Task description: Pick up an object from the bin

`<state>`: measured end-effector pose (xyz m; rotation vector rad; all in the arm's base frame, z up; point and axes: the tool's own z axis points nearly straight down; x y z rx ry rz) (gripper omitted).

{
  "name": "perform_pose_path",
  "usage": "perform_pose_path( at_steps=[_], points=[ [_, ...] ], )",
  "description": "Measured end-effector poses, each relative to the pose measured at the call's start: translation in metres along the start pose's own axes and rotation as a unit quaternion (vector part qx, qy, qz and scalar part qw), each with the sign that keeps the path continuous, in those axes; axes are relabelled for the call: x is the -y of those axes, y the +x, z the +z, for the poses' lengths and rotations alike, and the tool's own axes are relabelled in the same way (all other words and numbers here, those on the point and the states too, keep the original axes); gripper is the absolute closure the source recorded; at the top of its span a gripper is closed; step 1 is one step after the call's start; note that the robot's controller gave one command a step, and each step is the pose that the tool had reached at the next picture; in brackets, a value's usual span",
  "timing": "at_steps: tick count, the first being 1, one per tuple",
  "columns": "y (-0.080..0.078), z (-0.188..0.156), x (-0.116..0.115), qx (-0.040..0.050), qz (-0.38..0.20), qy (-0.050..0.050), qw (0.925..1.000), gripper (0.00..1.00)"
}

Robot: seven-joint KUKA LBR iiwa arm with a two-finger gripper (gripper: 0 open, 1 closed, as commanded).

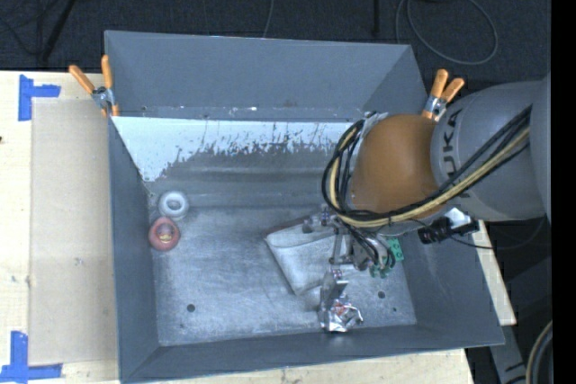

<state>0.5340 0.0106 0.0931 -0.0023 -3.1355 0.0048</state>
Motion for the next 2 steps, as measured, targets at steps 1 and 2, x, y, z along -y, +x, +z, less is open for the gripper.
perform_pose_path(
  at_steps=[1, 2],
  points=[
    [0.0, -0.002, -0.004, 0.0011, -0.001, -0.002, 1.0, 1.0],
    [0.01, -0.177, -0.006, 0.0062, -0.078, -0.001, 0.9969, 1.0]
  ],
)
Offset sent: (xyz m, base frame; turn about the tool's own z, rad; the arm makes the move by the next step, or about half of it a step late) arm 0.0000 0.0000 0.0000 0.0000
